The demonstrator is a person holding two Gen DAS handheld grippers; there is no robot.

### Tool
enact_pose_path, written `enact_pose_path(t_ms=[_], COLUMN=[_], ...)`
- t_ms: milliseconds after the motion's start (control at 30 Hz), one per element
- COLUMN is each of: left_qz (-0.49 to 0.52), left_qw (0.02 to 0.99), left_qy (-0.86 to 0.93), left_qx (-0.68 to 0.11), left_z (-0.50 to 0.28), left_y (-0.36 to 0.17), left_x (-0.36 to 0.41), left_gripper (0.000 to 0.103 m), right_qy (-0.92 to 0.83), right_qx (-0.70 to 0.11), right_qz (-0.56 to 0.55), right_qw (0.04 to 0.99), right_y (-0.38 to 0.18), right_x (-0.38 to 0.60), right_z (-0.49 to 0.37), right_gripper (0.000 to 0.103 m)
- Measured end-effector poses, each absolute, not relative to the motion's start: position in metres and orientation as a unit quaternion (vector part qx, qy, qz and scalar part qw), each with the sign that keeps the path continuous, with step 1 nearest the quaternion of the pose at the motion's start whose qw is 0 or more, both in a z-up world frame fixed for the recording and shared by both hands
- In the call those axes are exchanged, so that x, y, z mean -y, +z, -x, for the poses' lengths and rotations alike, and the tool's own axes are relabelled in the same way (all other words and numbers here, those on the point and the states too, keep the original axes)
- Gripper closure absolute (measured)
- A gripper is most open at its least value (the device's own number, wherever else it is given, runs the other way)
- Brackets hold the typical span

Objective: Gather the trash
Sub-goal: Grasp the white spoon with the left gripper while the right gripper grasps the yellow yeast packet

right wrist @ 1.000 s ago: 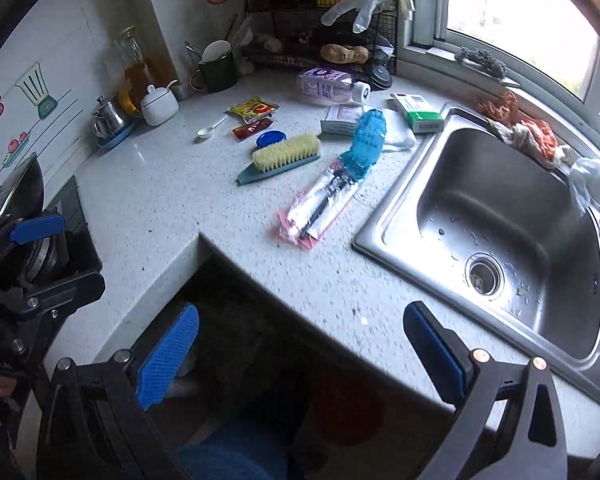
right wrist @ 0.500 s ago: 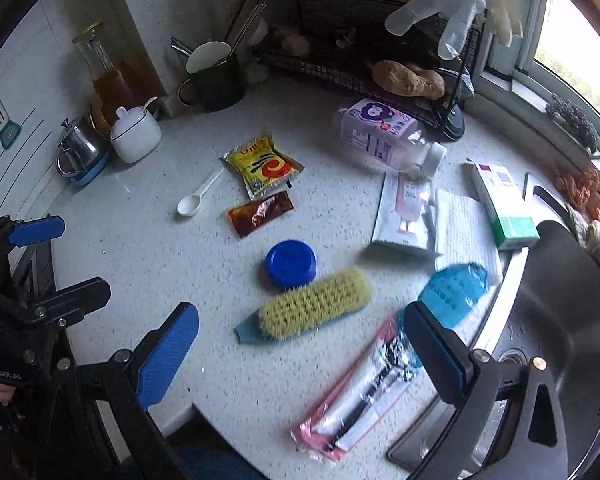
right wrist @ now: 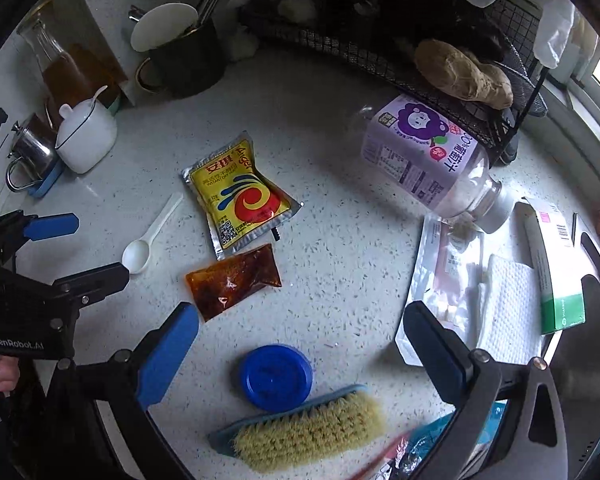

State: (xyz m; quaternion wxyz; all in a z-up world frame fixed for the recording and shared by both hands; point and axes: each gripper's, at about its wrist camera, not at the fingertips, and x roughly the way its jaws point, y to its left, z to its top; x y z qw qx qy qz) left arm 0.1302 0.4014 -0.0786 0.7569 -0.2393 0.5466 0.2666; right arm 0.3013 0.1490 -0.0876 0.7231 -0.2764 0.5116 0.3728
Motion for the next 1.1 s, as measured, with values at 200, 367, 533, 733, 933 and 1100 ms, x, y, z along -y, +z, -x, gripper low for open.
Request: enact_pose_path(t_ms=[200, 367, 533, 733, 933, 1100], left_qz=[0.250, 0.232, 0.267, 0.290, 0.284, 0.279], left_qw=[0.746, 0.746, 0.745, 0.744, 0.737, 0.730], left_qy=[0.249, 0.254, 0.262, 0.304, 0.337, 0.355], left_qx=[-0.564, -0.570, -0.552, -0.520, -0.512, -0.513], left_z=[-0.141, -0.148, -0.142, -0.116, -0.096, -0.085], left_y=[-0.101, -0.099, -0.096, -0.082, -0.076, -0.076], left_x=[-0.408, -0.403, -0.406, -0.413, -0.429, -0.435], left_gripper=[0.029, 0.074, 0.074, 0.074, 0.074, 0.074], right_qy=[0.369, 0.365, 0.365, 0.396, 0.432, 0.451], right_qx=[-0.521, -0.527, -0.533, -0.519, -0.508, -0.500], right_qz=[0.284, 0.286, 0.284, 0.307, 0.338, 0.361], right_qw=[0.715, 0.712, 0.708, 0.692, 0.663, 0.645], right_y=[-0.095, -0.096, -0.097, -0.104, -0.117, -0.131], right_x=[-0.157, -0.164, -0.174, -0.205, -0.248, -0.269], right_z=[-0.309, -0.314, -0.321, -0.327, -0.324, -0.320], right_gripper=[0.001, 0.001, 0.001, 0.001, 0.001, 0.004])
